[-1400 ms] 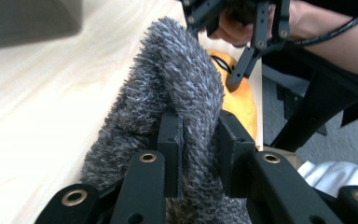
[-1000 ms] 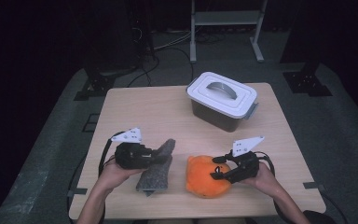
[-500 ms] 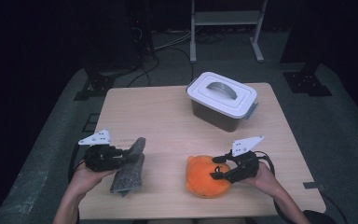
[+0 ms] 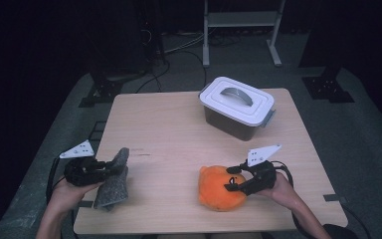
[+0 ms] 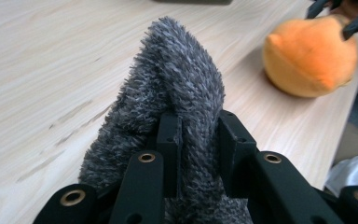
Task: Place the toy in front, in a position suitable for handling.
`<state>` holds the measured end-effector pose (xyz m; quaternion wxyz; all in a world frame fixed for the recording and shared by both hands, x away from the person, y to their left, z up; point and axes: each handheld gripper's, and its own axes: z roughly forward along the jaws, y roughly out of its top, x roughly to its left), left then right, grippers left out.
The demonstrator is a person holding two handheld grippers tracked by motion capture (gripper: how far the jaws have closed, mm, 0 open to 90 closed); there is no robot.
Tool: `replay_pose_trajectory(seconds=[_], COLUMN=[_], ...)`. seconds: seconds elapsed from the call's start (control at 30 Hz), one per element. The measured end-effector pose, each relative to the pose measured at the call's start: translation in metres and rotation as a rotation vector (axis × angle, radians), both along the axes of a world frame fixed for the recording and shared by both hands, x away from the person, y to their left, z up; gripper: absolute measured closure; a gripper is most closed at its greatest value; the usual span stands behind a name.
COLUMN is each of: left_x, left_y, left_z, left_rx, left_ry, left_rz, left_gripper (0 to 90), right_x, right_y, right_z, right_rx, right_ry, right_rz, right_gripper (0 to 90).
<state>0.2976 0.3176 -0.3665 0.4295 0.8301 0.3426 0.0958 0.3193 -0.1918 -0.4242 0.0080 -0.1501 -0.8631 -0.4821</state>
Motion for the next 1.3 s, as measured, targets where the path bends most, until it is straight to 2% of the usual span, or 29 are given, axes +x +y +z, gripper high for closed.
replay_pose_trajectory(seconds=[0.13,0.3,0.47,0.7,0.8,0.87,1.03,1.3], left_x=[0.005,0.012,0.018,0.028,0.029,0.027,0.024,0.021], left_y=[-0.003,-0.018,-0.040,-0.066,-0.071,-0.072,-0.070,-0.077], left_z=[-0.013,-0.036,-0.054,-0.069,-0.072,-0.072,-0.066,-0.062], left_rx=[0.029,0.054,0.066,0.126,0.129,0.116,0.060,0.044], left_ry=[0.019,0.044,0.072,0.111,0.129,0.136,0.122,0.099], left_rz=[0.012,0.014,-0.022,-0.068,-0.079,-0.086,-0.083,-0.100], left_gripper=[72.7,72.2,70.8,70.1,68.8,64.1,56.1,49.5], right_x=[0.000,-0.001,-0.002,-0.002,-0.002,-0.002,-0.003,-0.003], right_y=[0.000,-0.001,-0.001,-0.001,-0.002,-0.002,-0.001,-0.001], right_z=[0.000,0.000,0.000,0.000,0.000,0.000,0.001,0.004], right_rx=[0.001,-0.001,0.003,0.003,0.002,0.001,0.003,0.029], right_ry=[-0.001,-0.002,-0.001,-0.003,-0.004,-0.003,-0.006,0.004], right_rz=[-0.001,-0.002,-0.002,0.000,0.001,0.000,-0.004,-0.023], right_gripper=[37.9,37.7,37.4,37.2,37.0,36.8,35.0,28.7])
